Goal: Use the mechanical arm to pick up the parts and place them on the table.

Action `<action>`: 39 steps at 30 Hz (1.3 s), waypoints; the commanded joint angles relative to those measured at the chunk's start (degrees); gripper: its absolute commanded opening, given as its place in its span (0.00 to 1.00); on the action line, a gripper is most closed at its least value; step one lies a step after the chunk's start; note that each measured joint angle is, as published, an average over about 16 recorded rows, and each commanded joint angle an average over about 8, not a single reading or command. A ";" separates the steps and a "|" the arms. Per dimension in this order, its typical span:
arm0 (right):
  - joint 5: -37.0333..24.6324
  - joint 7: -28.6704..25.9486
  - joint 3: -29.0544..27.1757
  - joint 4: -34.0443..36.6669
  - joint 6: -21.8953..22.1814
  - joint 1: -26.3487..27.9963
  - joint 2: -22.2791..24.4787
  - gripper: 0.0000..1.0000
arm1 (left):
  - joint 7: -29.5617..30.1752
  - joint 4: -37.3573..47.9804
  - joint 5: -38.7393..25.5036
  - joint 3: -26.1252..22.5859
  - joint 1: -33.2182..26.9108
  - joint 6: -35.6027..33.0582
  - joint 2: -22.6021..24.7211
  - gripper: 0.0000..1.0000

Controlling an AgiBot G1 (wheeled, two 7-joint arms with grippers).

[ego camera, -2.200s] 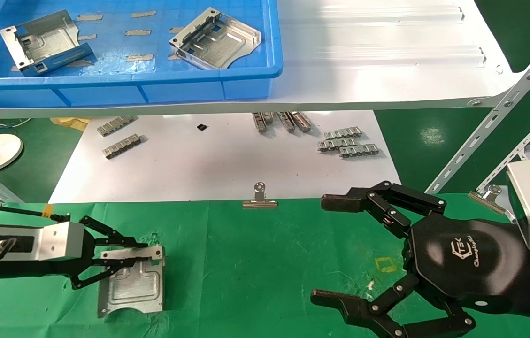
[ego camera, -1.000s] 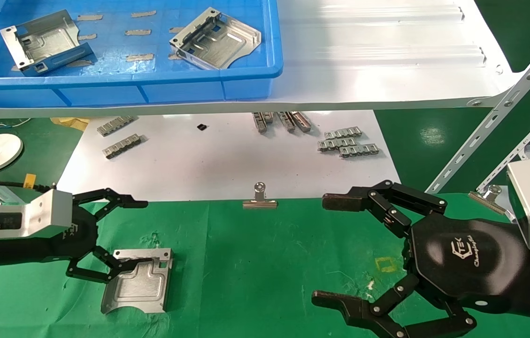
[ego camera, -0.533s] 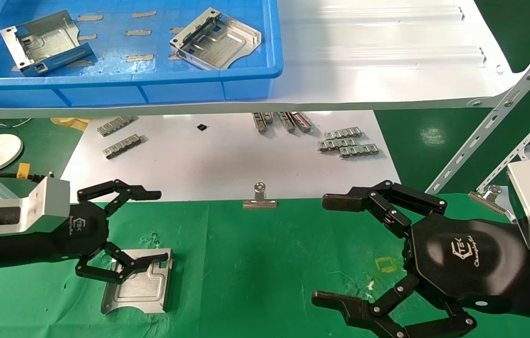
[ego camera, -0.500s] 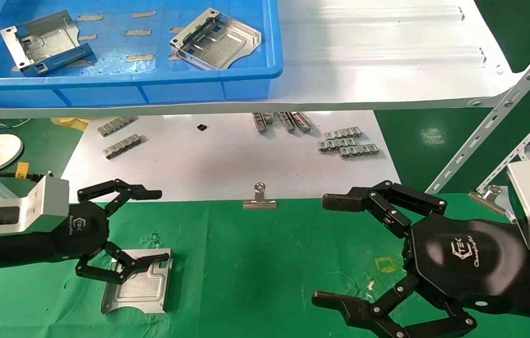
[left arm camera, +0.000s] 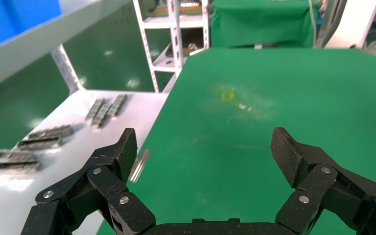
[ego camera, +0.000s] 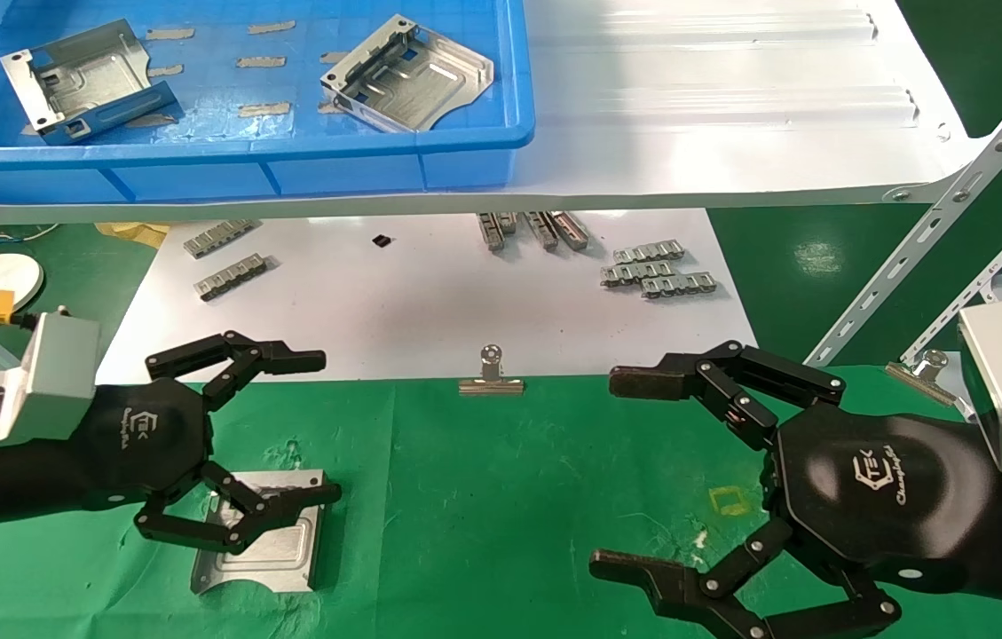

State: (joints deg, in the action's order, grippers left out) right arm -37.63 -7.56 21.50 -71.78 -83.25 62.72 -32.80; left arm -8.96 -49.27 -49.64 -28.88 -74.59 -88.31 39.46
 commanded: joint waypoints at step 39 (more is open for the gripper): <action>0.02 0.01 0.00 0.01 0.01 -0.01 0.01 1.00 | 20.30 -25.58 8.33 13.55 13.75 2.86 -4.70 1.00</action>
